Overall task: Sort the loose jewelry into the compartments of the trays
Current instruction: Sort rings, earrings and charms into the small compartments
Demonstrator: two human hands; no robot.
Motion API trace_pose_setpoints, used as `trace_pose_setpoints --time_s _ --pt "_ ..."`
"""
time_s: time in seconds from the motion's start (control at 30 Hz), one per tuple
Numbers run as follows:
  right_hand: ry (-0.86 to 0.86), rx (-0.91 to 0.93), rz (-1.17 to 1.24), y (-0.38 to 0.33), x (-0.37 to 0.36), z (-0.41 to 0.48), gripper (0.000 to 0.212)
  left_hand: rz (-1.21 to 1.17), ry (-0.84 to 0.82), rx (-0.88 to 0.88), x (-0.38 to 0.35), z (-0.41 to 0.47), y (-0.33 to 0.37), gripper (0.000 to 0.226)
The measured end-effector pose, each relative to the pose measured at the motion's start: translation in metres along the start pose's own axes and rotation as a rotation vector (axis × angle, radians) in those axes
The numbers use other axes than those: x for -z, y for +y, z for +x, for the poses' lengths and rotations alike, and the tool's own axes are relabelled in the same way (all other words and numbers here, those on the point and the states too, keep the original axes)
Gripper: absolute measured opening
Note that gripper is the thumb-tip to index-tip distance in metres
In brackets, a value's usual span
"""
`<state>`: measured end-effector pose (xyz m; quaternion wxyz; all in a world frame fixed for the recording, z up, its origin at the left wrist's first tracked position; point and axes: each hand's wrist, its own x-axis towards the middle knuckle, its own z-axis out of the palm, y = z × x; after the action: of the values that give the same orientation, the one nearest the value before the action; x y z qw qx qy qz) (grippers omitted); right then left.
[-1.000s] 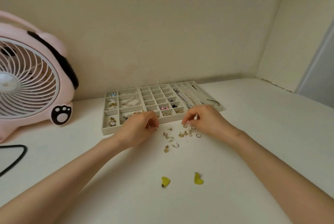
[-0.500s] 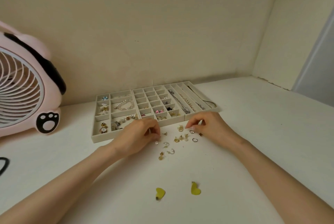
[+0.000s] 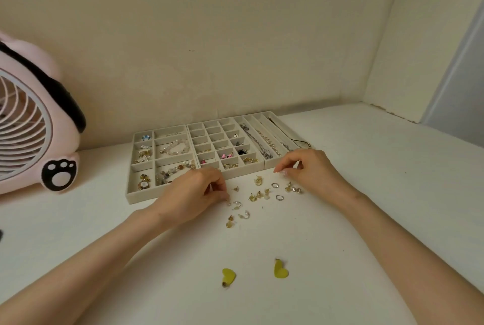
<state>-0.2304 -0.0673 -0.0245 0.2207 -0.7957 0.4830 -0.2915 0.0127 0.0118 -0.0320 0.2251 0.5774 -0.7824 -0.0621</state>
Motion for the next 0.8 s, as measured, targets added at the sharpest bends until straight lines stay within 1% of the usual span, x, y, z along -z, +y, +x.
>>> trace_pose_setpoints --time_s 0.13,0.23,0.43,0.57,0.7,0.8 --pt "0.026 -0.025 -0.029 0.003 0.005 0.002 0.019 0.091 0.056 -0.015 -0.003 -0.001 -0.001 0.011" --pt "0.019 -0.049 -0.042 0.006 0.011 0.002 0.020 0.111 0.086 0.000 -0.003 -0.001 -0.002 0.012" --pt "-0.099 -0.089 -0.070 0.004 0.020 -0.003 0.013 0.103 0.097 -0.003 -0.004 -0.001 0.000 0.013" --pt "-0.125 -0.103 -0.086 -0.001 0.017 -0.006 0.012 0.090 0.101 -0.012 -0.004 -0.001 0.002 0.008" --pt "-0.113 -0.121 -0.091 -0.002 0.013 -0.005 0.009 0.092 0.107 -0.028 -0.005 -0.002 0.002 0.006" --pt "-0.060 -0.105 -0.049 -0.002 0.012 -0.004 0.007 0.089 0.103 -0.047 -0.005 -0.003 0.002 0.006"
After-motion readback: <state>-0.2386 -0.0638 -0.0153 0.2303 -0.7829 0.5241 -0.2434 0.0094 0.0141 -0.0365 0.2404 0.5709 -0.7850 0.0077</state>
